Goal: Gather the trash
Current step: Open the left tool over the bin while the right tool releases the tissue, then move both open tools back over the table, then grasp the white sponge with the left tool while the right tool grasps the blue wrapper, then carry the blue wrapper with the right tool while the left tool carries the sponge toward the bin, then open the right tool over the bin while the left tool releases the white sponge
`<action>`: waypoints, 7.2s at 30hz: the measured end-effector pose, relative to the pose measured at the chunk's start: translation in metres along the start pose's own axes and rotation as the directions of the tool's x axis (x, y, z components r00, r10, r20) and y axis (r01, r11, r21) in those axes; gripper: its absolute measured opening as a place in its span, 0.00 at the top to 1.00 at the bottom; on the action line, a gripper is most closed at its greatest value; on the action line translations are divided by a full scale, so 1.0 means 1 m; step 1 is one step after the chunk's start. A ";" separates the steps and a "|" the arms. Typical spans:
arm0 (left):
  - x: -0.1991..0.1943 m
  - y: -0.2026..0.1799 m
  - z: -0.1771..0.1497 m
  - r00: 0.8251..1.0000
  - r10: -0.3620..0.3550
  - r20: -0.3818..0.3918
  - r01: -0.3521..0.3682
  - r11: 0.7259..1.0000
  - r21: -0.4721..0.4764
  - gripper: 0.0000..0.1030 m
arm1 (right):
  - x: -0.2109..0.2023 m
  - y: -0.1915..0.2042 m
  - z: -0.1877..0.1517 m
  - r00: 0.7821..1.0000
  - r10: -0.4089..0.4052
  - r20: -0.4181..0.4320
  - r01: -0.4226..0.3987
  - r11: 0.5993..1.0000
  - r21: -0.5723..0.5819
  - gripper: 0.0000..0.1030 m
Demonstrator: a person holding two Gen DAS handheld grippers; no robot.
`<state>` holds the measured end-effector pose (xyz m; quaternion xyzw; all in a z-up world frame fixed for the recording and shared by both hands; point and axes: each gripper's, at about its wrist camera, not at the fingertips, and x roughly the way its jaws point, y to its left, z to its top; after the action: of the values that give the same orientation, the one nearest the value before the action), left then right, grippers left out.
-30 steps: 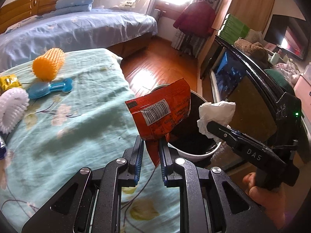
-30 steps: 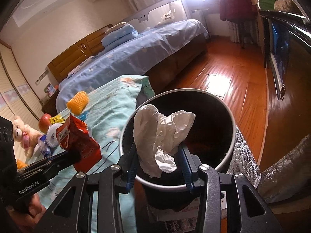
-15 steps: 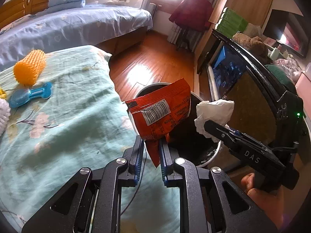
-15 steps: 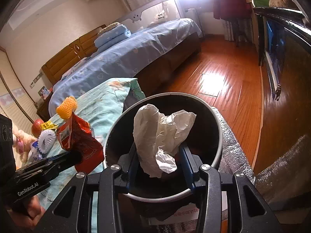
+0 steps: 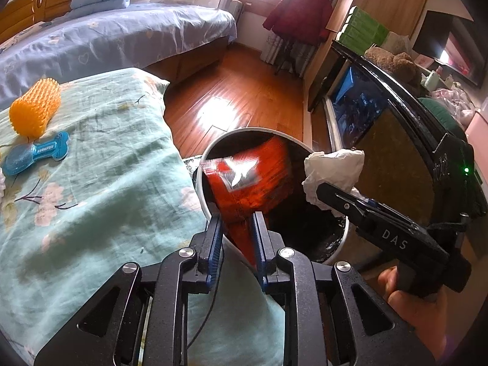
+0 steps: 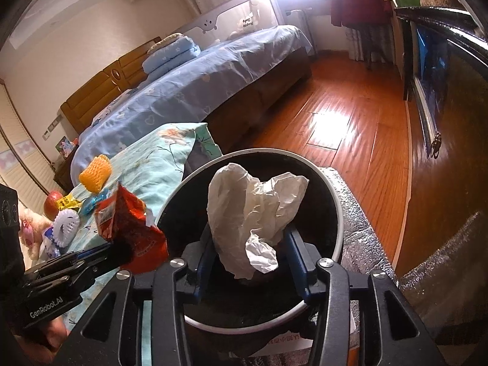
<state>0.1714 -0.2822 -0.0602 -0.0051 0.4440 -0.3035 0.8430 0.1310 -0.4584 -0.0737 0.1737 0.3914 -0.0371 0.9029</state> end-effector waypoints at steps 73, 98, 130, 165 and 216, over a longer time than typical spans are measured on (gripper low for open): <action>-0.188 0.314 -0.118 0.899 0.436 0.023 -0.410 0.861 -0.303 0.27 | 0.049 0.314 -0.091 0.911 0.322 -0.259 -0.400 0.845 -0.355 0.25; -0.179 0.348 -0.084 0.885 0.459 0.085 -0.444 0.884 -0.147 0.52 | 0.082 0.343 -0.088 0.898 0.324 -0.299 -0.421 0.832 -0.362 0.64; -0.169 0.193 -0.119 0.932 0.330 0.150 -0.299 0.934 -0.196 0.53 | -0.002 0.221 -0.085 0.950 0.279 -0.141 -0.309 0.906 -0.289 0.69; -0.098 0.082 -0.068 0.978 0.164 0.132 -0.160 0.986 -0.042 0.53 | -0.030 0.098 -0.058 0.990 0.141 -0.009 -0.141 0.981 -0.132 0.69; -0.003 -0.008 -0.005 0.995 0.090 0.034 -0.093 0.990 0.102 0.51 | -0.005 -0.006 -0.009 1.000 -0.016 -0.010 0.016 1.000 -0.004 0.66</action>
<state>0.1626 -0.2861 -0.0591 0.0544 0.4149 -0.2868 0.8618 0.1198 -0.4609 -0.0772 0.1689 0.3972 -0.0428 0.9010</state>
